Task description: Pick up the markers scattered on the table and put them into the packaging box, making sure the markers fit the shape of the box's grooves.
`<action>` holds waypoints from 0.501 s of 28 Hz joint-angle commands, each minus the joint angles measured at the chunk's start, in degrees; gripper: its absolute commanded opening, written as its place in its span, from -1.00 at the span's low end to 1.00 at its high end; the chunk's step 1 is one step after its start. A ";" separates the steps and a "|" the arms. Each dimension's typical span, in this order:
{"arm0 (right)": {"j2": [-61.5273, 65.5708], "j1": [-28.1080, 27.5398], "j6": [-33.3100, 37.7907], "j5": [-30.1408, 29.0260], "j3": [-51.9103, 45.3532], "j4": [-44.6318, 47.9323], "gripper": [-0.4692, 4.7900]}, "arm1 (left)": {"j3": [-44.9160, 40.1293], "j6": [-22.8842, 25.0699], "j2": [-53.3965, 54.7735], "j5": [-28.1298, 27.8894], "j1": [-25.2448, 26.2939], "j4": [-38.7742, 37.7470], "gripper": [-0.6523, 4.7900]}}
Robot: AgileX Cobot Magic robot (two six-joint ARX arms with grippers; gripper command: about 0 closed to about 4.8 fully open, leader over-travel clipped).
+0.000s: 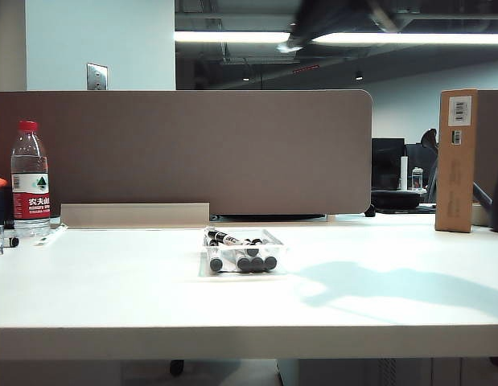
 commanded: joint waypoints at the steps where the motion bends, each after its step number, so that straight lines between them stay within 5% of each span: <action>1: -6.21 0.92 3.48 6.34 -6.27 9.42 -0.85 | -1.68 0.17 -3.76 -1.60 -0.02 0.42 -0.78; 3: -15.04 1.62 5.03 11.65 -15.80 18.38 -0.85 | -4.33 0.15 -7.17 -6.34 0.00 0.24 -0.78; 6: -20.70 1.97 4.72 12.04 -22.29 23.10 -0.85 | -5.29 -0.31 -8.52 -10.43 0.00 -1.44 -0.75; 14: -31.17 2.01 2.93 10.91 -31.74 24.85 -0.84 | -5.29 -0.26 -8.70 -11.21 0.00 -3.34 -0.64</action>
